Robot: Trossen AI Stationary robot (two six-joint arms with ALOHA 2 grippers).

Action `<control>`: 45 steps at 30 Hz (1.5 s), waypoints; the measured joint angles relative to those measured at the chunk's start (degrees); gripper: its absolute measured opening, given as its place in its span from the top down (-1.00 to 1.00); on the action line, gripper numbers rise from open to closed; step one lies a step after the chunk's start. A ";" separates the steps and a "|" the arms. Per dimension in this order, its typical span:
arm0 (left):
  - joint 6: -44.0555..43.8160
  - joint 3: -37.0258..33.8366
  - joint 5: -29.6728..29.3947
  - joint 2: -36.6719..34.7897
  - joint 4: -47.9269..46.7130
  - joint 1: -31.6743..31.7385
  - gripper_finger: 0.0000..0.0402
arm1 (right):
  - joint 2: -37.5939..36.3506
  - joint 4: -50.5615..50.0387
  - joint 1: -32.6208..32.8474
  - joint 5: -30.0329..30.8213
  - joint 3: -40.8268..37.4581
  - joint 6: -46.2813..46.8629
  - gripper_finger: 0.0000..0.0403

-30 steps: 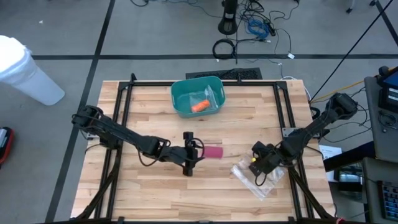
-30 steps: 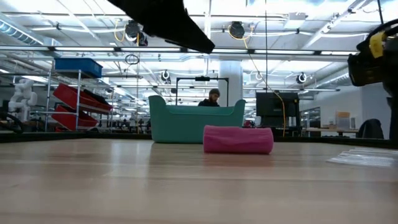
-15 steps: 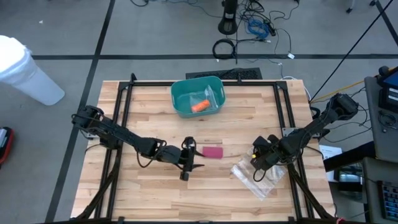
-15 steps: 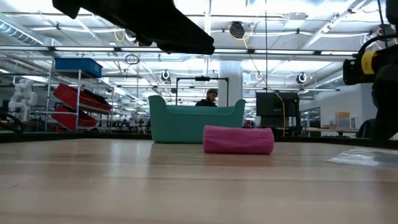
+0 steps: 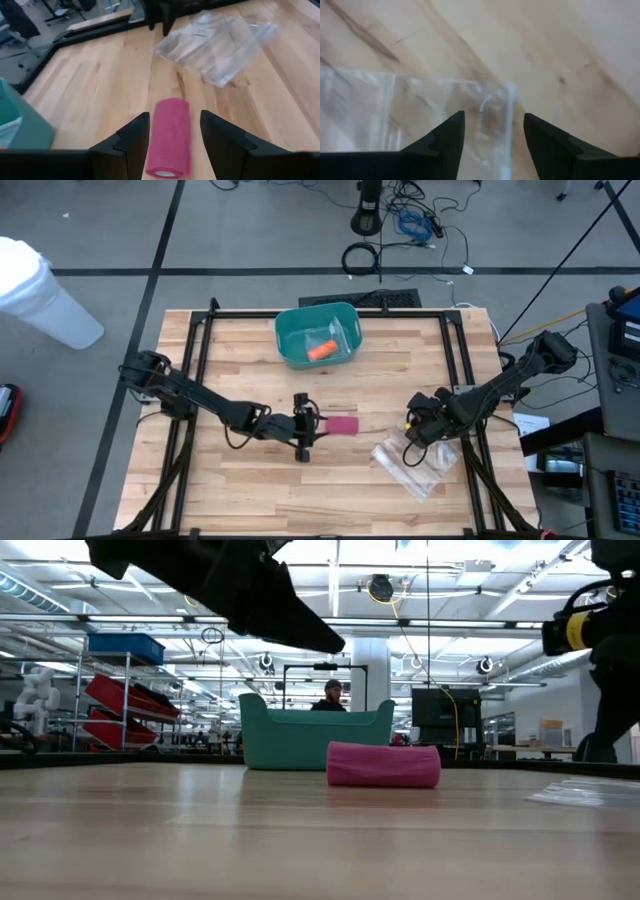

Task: Roll bandage
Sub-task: Open the transparent zip bag

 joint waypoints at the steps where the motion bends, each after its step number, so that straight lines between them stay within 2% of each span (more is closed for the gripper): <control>1: 0.02 0.00 0.26 0.41 -0.01 0.00 0.09 | 0.15 0.97 0.00 -0.43 -0.35 0.18 0.04; 5: 0.02 -0.03 0.30 2.53 -0.55 0.17 0.09 | 1.55 5.65 0.04 -2.79 -2.63 0.54 0.01; 13: 0.77 0.00 0.14 3.41 0.30 0.17 0.09 | 6.12 5.20 0.04 -3.76 -4.44 3.88 0.01; 19: 3.50 1.91 -5.65 3.41 2.86 0.20 0.09 | 8.75 8.11 0.21 -3.68 -5.48 4.39 0.01; 25: 3.21 3.73 -7.01 3.39 2.80 0.25 0.09 | 9.00 10.14 0.47 -2.84 -5.69 3.56 0.02; 29: 1.58 3.81 -10.51 3.39 2.37 0.48 0.09 | 8.76 12.30 0.57 -5.12 -5.67 2.37 0.20; 35: 0.20 3.86 -9.93 3.39 2.61 3.12 0.09 | 8.89 13.61 0.79 -3.69 -5.13 -1.05 0.70; 38: -4.30 5.48 -6.07 3.39 2.18 5.22 0.09 | 9.32 17.82 1.29 2.42 -3.94 -9.02 0.94; 42: -6.01 7.67 6.88 3.34 2.39 8.28 0.09 | 9.04 23.17 1.96 18.14 0.81 -20.16 0.96; 45: -5.66 9.20 10.39 3.36 2.63 9.56 0.09 | 9.05 22.85 2.21 26.83 5.92 -30.70 0.99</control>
